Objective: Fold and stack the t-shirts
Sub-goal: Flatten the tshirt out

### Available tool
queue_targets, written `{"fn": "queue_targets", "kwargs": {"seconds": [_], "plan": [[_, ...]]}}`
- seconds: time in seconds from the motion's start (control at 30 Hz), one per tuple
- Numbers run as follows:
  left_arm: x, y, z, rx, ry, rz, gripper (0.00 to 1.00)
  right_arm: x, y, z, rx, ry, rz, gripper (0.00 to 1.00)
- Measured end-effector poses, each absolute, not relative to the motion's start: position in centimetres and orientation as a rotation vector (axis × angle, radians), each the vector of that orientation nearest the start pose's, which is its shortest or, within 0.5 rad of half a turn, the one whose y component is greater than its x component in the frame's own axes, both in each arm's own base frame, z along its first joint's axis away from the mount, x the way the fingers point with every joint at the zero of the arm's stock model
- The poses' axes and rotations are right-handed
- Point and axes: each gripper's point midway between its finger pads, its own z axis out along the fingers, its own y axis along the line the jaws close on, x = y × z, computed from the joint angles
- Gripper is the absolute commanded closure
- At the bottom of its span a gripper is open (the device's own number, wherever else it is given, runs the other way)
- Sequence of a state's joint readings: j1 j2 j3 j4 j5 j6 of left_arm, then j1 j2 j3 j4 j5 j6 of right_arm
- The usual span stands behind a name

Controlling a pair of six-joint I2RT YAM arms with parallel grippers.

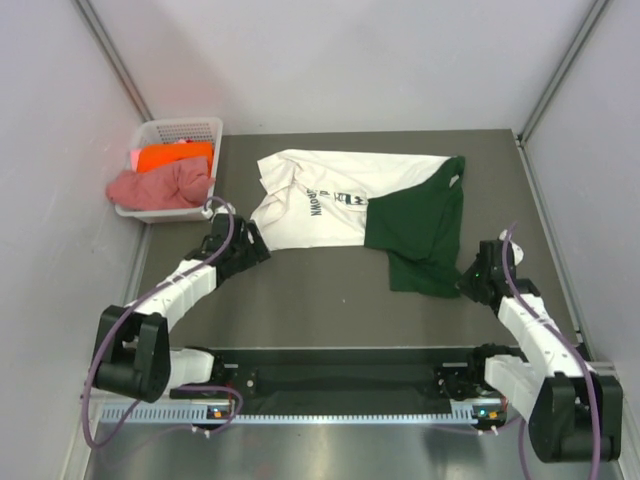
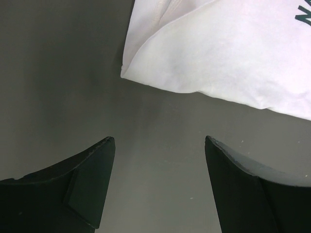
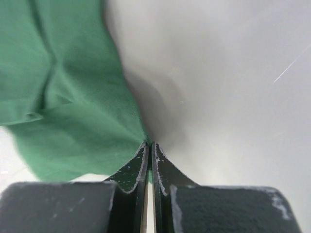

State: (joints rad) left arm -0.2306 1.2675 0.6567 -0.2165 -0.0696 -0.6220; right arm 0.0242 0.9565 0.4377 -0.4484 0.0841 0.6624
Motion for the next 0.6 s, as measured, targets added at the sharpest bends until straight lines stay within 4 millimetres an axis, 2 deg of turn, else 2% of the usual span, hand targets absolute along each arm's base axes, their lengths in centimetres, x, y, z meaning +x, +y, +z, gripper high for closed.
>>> {"fn": "queue_targets", "kwargs": {"seconds": [0.17,0.2,0.37,0.6], "plan": [[31.2,-8.2,5.2,-0.519,2.404,-0.267,0.22,23.0,1.2,6.1,0.815,2.316,0.17,1.0],[31.3,-8.1,4.9,-0.522,2.413,-0.256,0.26,23.0,1.2,6.2,0.813,2.313,0.172,1.0],[32.8,-7.9,4.4,-0.541,2.43,-0.208,0.28,22.6,1.2,5.9,0.814,2.334,0.166,1.0],[34.7,-7.4,4.3,-0.577,2.42,-0.139,0.36,22.6,1.4,5.9,0.811,2.335,0.178,1.0]]}}
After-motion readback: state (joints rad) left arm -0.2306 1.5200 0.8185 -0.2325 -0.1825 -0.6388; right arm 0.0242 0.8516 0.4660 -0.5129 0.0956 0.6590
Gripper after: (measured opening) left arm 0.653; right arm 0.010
